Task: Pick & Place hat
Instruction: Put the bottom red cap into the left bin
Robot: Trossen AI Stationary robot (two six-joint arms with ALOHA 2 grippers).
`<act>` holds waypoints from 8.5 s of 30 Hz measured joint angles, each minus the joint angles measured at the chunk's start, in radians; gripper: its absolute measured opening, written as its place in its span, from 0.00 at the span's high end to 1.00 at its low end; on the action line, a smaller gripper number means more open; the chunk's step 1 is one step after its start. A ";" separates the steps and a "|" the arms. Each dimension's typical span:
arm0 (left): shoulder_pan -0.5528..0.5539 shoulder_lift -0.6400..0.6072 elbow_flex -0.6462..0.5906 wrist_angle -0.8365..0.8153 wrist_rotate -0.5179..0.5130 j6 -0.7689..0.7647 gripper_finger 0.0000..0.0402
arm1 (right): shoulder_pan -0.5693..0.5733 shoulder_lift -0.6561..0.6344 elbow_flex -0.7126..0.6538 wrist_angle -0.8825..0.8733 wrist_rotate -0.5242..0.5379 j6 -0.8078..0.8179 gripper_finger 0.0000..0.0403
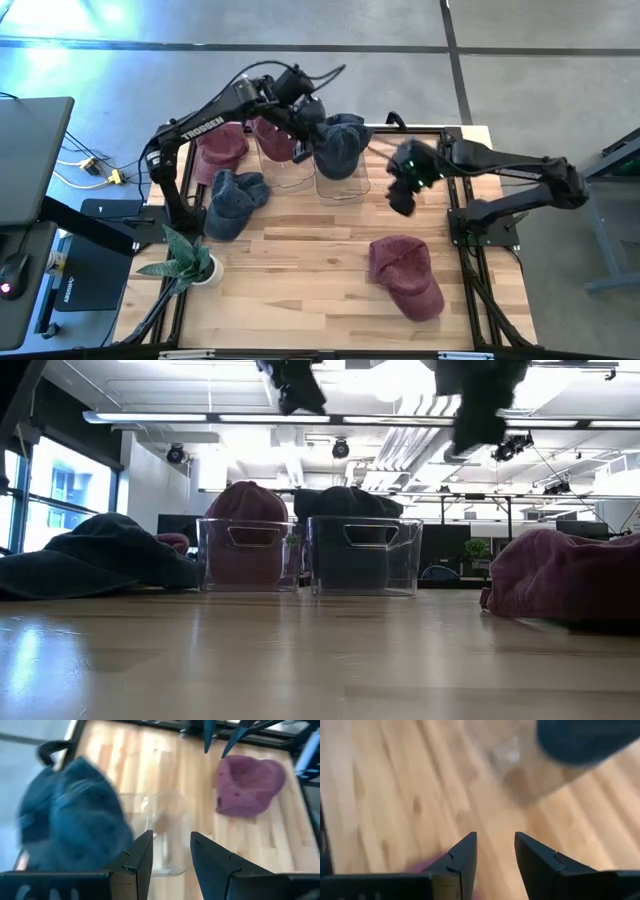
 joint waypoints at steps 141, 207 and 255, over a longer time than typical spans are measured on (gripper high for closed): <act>-0.492 0.355 -0.164 0.549 0.074 -0.404 0.68 | 0.381 -0.615 -0.499 0.665 0.046 0.452 0.99; -0.510 -0.006 -0.761 1.141 -0.206 -0.574 0.62 | 0.381 -0.679 -0.503 0.480 0.187 0.410 0.99; -0.502 0.242 0.159 0.352 -0.017 -0.325 1.00 | 0.381 -0.735 -0.466 0.261 -0.042 0.350 0.43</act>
